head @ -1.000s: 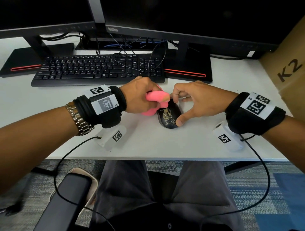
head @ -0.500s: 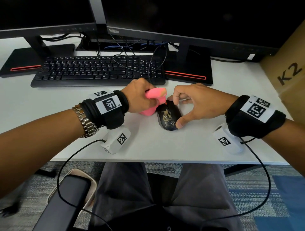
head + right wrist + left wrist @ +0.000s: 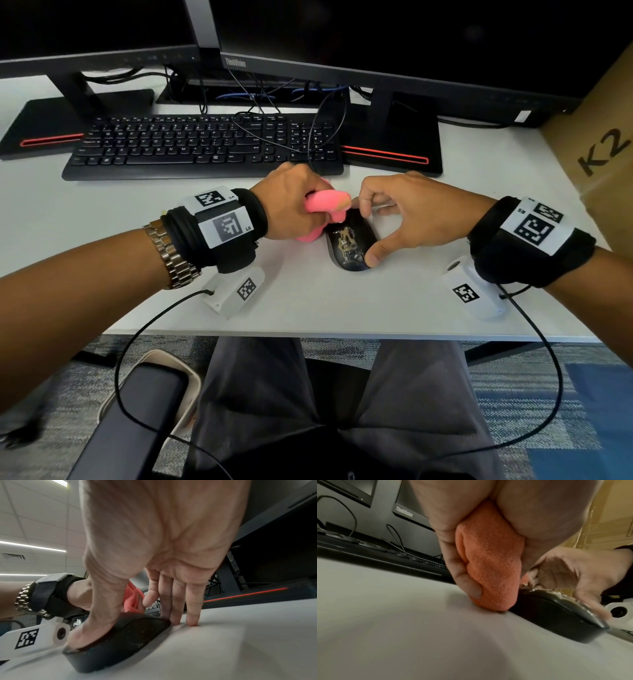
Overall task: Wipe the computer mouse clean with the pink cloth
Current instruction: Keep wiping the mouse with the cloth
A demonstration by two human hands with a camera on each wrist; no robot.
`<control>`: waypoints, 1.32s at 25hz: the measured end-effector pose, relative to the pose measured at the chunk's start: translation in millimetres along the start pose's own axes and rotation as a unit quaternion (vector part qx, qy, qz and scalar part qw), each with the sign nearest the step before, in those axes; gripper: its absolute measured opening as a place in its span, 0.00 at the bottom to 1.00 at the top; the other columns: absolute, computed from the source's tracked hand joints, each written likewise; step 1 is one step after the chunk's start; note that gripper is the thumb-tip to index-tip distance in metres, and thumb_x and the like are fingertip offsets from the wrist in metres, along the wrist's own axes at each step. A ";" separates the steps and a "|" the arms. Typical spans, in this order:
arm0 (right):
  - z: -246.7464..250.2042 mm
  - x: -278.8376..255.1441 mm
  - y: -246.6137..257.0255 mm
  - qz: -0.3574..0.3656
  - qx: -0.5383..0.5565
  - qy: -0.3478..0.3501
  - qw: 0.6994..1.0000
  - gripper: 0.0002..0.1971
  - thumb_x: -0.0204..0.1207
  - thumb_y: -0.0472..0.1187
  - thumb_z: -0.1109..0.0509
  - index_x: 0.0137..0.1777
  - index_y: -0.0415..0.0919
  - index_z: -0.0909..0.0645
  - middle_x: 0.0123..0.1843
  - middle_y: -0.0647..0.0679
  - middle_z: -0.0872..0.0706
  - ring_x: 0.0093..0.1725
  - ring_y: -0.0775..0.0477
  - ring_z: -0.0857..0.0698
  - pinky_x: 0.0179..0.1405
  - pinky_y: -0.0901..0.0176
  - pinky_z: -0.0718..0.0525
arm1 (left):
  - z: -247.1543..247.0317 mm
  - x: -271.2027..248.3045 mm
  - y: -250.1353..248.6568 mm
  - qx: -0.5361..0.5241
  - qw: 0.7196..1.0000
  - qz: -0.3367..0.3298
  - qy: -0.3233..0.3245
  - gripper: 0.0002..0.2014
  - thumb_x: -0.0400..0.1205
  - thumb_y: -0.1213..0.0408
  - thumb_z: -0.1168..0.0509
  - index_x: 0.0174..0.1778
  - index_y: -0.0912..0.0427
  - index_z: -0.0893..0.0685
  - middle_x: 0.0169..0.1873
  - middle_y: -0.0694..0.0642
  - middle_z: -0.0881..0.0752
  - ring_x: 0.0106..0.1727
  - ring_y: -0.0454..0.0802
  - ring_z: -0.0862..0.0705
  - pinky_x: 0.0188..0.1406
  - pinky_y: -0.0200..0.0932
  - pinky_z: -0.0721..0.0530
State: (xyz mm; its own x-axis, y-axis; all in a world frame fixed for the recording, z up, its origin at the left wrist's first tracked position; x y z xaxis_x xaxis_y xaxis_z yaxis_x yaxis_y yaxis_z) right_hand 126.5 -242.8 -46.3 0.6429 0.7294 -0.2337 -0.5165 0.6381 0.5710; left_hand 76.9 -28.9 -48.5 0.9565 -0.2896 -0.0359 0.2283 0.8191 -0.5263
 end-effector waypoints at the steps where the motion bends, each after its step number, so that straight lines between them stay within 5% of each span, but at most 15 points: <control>1: 0.0 0.2 -0.1 0.000 0.002 -0.001 1.000 0.31 0.54 0.57 0.09 0.53 0.49 0.21 0.64 0.53 0.12 0.72 0.50 0.16 0.75 0.48 0.16 | -0.7 -1.2 -0.3 0.000 1.000 -0.002 0.000 0.12 0.70 0.59 0.34 0.46 0.45 0.08 0.42 0.49 0.07 0.45 0.50 0.11 0.52 0.40 0.15; 5: 0.1 -0.3 -0.2 0.003 0.000 -0.001 1.000 0.32 0.54 0.57 0.10 0.54 0.47 0.20 0.61 0.56 0.12 0.70 0.51 0.15 0.75 0.48 0.16 | -3.1 -6.2 -1.4 -0.002 1.000 -0.018 -0.010 0.09 0.74 0.62 0.30 0.47 0.47 0.07 0.41 0.49 0.07 0.43 0.50 0.11 0.46 0.26 0.23; 10: 0.0 -0.4 1.1 0.004 -0.002 -0.003 1.000 0.30 0.54 0.57 0.09 0.50 0.54 0.22 0.65 0.52 0.12 0.71 0.50 0.15 0.76 0.47 0.17 | -1.7 -2.1 4.2 -0.028 0.999 0.016 -0.013 0.08 0.75 0.61 0.28 0.47 0.54 0.07 0.44 0.53 0.07 0.46 0.53 0.11 0.51 0.46 0.13; 15: -0.5 0.2 -0.3 0.000 0.006 -0.001 1.000 0.32 0.54 0.55 0.09 0.54 0.48 0.20 0.63 0.54 0.12 0.71 0.50 0.15 0.76 0.47 0.17 | -6.0 -2.7 2.7 -0.016 1.000 -0.005 -0.016 0.08 0.76 0.61 0.27 0.48 0.51 0.07 0.45 0.49 0.07 0.48 0.53 0.11 0.53 0.38 0.24; 21: 0.4 0.1 1.5 0.004 -0.008 -0.004 1.000 0.35 0.54 0.56 0.09 0.55 0.47 0.22 0.58 0.61 0.11 0.68 0.51 0.13 0.75 0.48 0.16 | -3.6 -8.8 -4.3 -0.025 0.999 -0.032 -0.008 0.09 0.75 0.63 0.27 0.47 0.49 0.07 0.46 0.47 0.07 0.48 0.49 0.11 0.54 0.38 0.18; 27: 0.6 0.3 0.5 0.003 -0.009 -0.004 1.000 0.34 0.53 0.56 0.08 0.54 0.50 0.23 0.60 0.61 0.10 0.70 0.53 0.14 0.76 0.46 0.18 | -2.6 -12.4 -3.3 -0.043 0.998 -0.038 0.035 0.11 0.72 0.58 0.30 0.47 0.53 0.07 0.45 0.51 0.07 0.47 0.51 0.10 0.51 0.47 0.12; 30: 0.0 -1.0 1.2 0.003 -0.004 -0.005 1.000 0.33 0.56 0.52 0.08 0.55 0.45 0.23 0.60 0.61 0.11 0.68 0.53 0.13 0.76 0.50 0.17 | -3.5 -10.3 4.3 -0.102 0.995 0.012 0.015 0.12 0.72 0.57 0.29 0.45 0.60 0.09 0.44 0.59 0.08 0.47 0.57 0.10 0.48 0.57 0.10; 33: 0.2 -1.3 2.1 0.003 -0.001 -0.004 1.000 0.33 0.56 0.52 0.08 0.55 0.45 0.23 0.65 0.56 0.11 0.69 0.53 0.14 0.75 0.52 0.17 | -5.0 -7.6 8.5 -0.115 0.993 0.031 -0.003 0.12 0.72 0.57 0.28 0.45 0.60 0.09 0.45 0.58 0.08 0.47 0.55 0.09 0.49 0.56 0.10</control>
State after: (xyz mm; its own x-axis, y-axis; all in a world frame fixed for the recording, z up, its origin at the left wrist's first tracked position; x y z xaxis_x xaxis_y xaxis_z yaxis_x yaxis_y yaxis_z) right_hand 124.7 -242.5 -44.7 0.6438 0.7317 -0.2240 -0.5218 0.6339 0.5709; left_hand 70.6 -22.2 -57.0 0.9689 -0.2377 -0.0692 0.1214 0.6998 -0.7040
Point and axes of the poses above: each hand's wrist, its own x-axis towards the middle knuckle, its own z-axis out of the back of the hand, y = z × x, the point moved 1 cm from there along x, towards the middle knuckle
